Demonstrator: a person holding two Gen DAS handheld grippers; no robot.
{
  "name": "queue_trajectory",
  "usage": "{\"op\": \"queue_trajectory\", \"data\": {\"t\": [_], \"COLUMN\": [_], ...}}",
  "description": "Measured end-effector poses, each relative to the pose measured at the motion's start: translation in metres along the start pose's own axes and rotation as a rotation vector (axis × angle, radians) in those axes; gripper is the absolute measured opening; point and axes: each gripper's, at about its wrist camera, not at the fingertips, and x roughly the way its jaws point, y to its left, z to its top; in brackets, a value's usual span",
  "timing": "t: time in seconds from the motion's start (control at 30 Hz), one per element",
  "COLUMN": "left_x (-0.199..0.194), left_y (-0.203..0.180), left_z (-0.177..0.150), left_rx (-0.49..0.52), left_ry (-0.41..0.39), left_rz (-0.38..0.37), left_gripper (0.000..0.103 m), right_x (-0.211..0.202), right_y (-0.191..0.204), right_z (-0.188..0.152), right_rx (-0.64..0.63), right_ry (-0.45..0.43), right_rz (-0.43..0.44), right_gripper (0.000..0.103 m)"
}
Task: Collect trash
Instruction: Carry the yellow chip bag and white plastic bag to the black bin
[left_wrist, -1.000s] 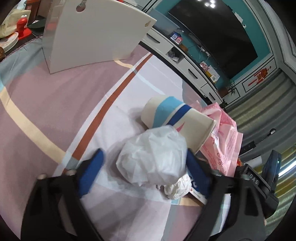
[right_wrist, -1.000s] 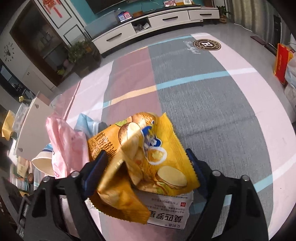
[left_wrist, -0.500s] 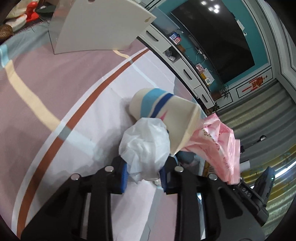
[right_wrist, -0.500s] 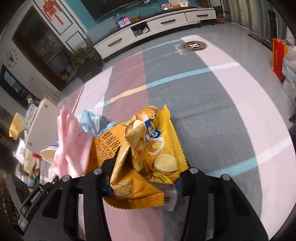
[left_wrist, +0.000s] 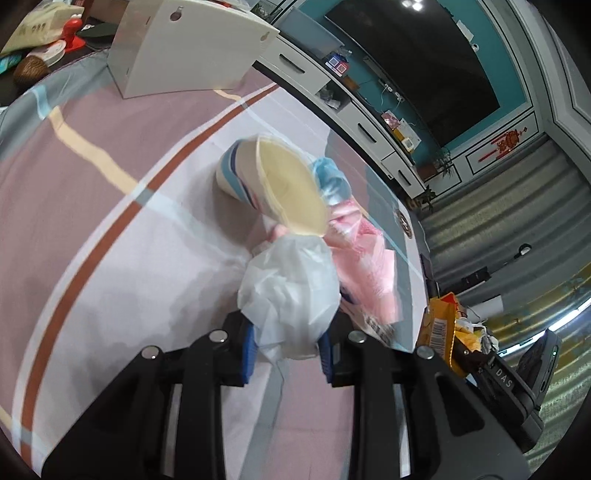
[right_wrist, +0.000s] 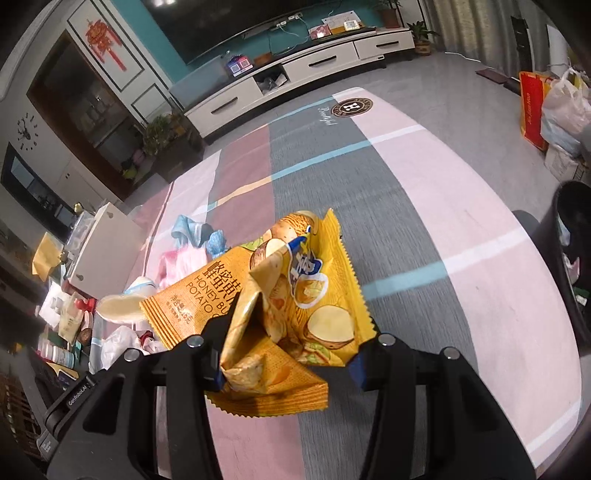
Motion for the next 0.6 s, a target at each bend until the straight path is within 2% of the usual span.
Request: {"op": "queue_trajectory", "data": {"t": [0.2, 0.3, 0.6], "left_x": [-0.017, -0.024, -0.036], "left_y": [-0.002, -0.001, -0.022], "left_z": [-0.019, -0.029, -0.040], "left_rx": [0.000, 0.000, 0.077], "left_ry": [-0.040, -0.051, -0.075], "left_rz": [-0.017, -0.024, -0.010], "left_gripper": [0.028, 0.028, 0.028], "right_x": [-0.027, -0.037, -0.058], "right_y": [-0.007, -0.007, -0.013], "right_z": [-0.017, -0.025, -0.034], "right_rx": [0.021, 0.001, -0.020], "right_ry": [-0.054, -0.094, -0.159], "right_rz": [0.011, -0.011, -0.023], "right_gripper": [0.049, 0.049, 0.049]}}
